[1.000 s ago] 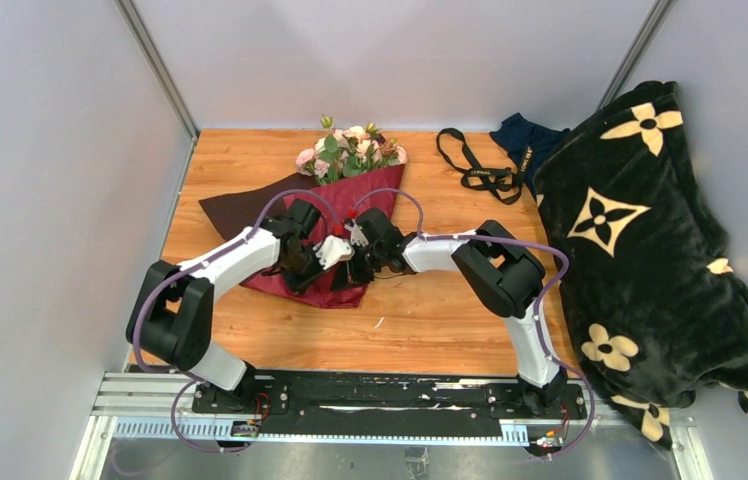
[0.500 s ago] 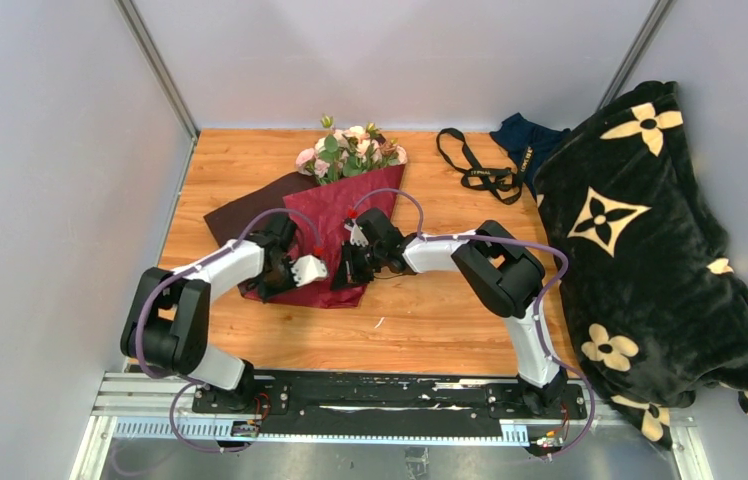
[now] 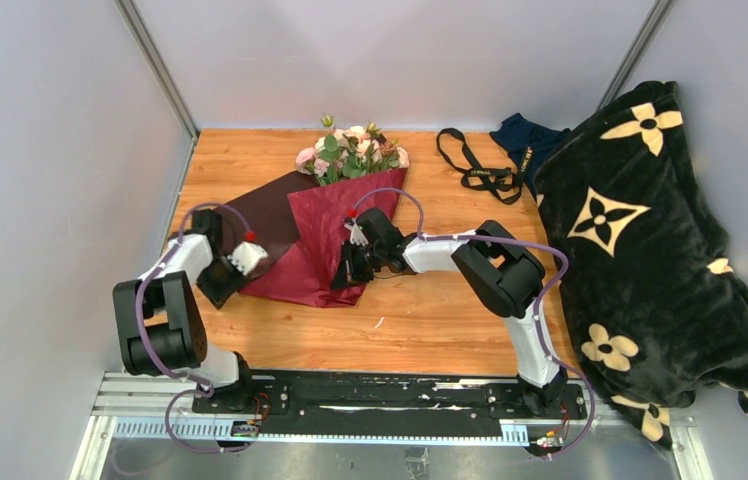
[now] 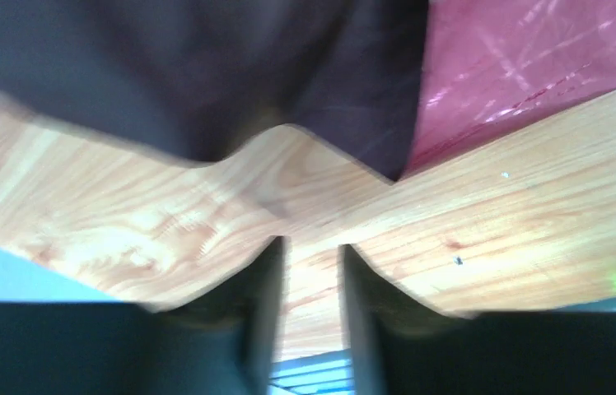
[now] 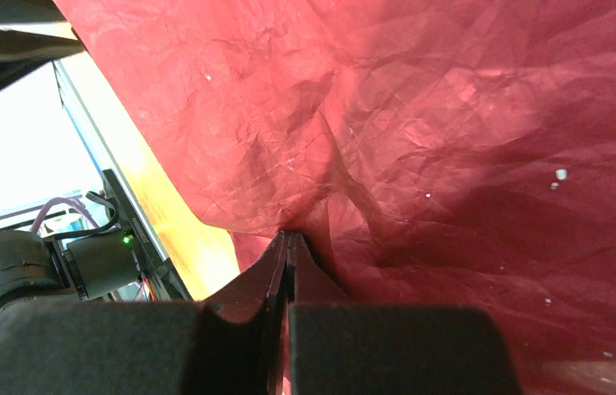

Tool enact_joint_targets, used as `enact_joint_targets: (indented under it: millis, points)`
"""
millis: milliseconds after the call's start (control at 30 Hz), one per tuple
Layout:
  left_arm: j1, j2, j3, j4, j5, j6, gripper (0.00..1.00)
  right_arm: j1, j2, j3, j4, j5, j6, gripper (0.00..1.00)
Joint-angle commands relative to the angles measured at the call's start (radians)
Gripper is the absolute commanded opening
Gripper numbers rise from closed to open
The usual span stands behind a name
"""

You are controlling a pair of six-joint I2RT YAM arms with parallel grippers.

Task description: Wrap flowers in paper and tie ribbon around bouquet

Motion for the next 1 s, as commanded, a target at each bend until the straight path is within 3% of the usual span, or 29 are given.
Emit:
enact_joint_targets:
  millis: [0,33,100,233,467,700,833,967]
  points:
    - [0.121,-0.02,0.197,-0.103,0.297,-0.245,0.47,-0.018,0.06,-0.041,-0.114,0.12,-0.058,0.0]
    - [0.157,-0.01,0.237,-0.1,0.383,-0.31,0.54,-0.018,0.06,-0.04,-0.112,0.12,-0.06,0.0]
    - [0.197,0.045,0.308,-0.086,0.515,-0.461,0.58,-0.019,0.059,-0.04,-0.107,0.113,-0.062,0.0]
    - [0.261,0.17,0.372,-0.082,0.644,-0.627,0.65,-0.018,0.051,-0.029,-0.11,0.095,-0.069,0.0]
    - [0.284,0.284,0.349,0.006,0.694,-0.773,0.8,-0.018,0.034,-0.018,-0.115,0.082,-0.082,0.0]
    - [0.285,0.355,0.331,0.082,0.648,-0.784,0.8,-0.018,0.031,-0.012,-0.124,0.078,-0.091,0.0]
    - [0.286,0.35,0.316,0.123,0.677,-0.776,0.66,-0.018,0.033,-0.004,-0.138,0.079,-0.101,0.0]
    - [0.283,0.275,0.281,0.124,0.822,-0.738,0.26,-0.018,0.04,0.005,-0.15,0.078,-0.109,0.0]
